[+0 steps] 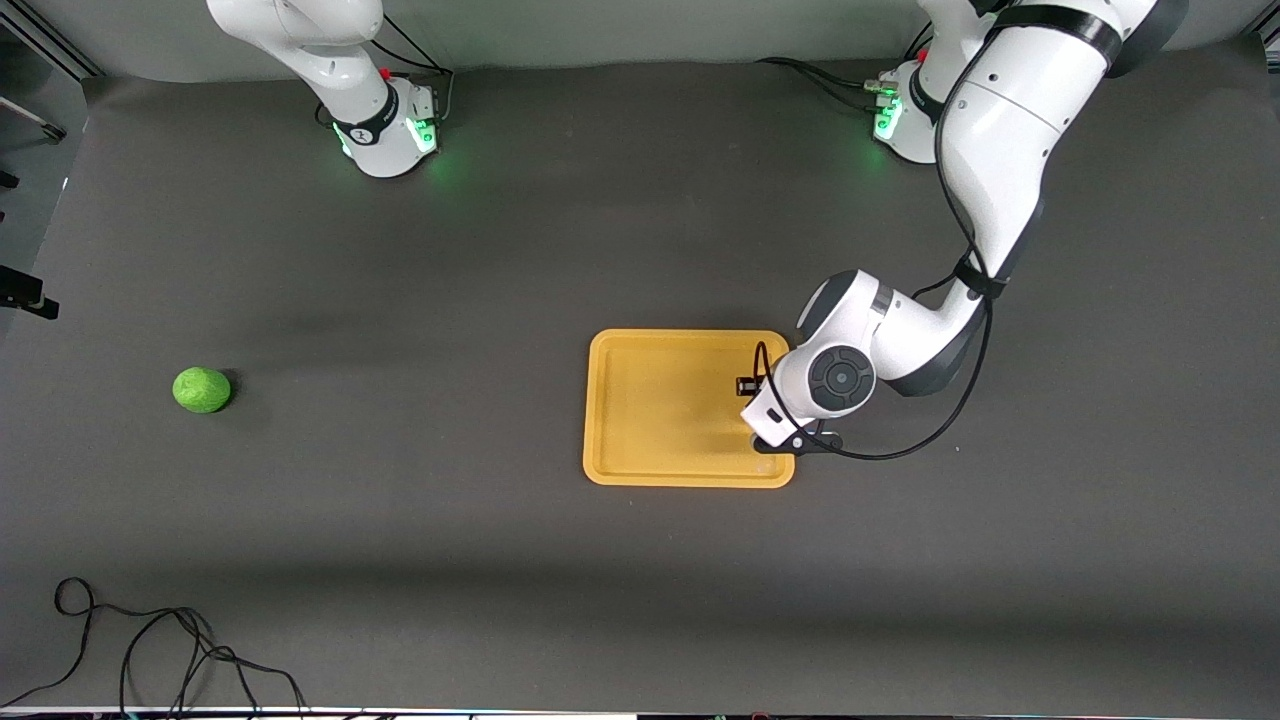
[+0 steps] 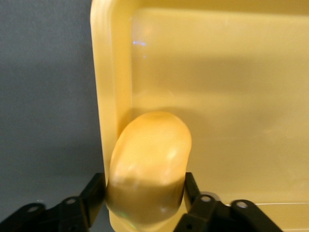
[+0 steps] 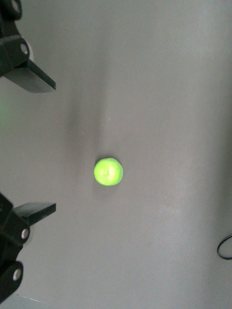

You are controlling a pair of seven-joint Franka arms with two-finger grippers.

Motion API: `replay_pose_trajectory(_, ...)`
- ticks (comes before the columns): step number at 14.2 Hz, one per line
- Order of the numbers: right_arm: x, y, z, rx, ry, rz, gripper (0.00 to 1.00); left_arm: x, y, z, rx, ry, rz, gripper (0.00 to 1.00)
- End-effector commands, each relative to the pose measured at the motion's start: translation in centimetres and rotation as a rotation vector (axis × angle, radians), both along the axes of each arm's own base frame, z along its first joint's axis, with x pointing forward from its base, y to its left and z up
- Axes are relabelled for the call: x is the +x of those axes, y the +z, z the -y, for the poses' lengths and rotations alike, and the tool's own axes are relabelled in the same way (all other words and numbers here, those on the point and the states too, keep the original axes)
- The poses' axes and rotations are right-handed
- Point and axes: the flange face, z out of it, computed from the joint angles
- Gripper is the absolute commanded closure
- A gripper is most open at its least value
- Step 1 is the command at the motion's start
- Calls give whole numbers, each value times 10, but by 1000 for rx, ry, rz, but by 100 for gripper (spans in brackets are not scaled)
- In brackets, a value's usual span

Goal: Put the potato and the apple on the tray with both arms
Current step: 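Release the potato on the tray while the right gripper grasps the apple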

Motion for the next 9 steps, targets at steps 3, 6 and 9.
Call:
replay_pose_trajectory(3, -25, -94, 16, 8, 27, 70, 0, 11, 14, 1, 3, 23, 30, 1)
replay_pose_trajectory(6, -32, -164, 29, 39, 38, 122, 0, 35, 66, -25, 11, 68, 55, 1)
replay_pose_trajectory(9, -31, -225, 42, 85, 47, 124, 0, 50, 168, -88, 80, 131, 85, 1)
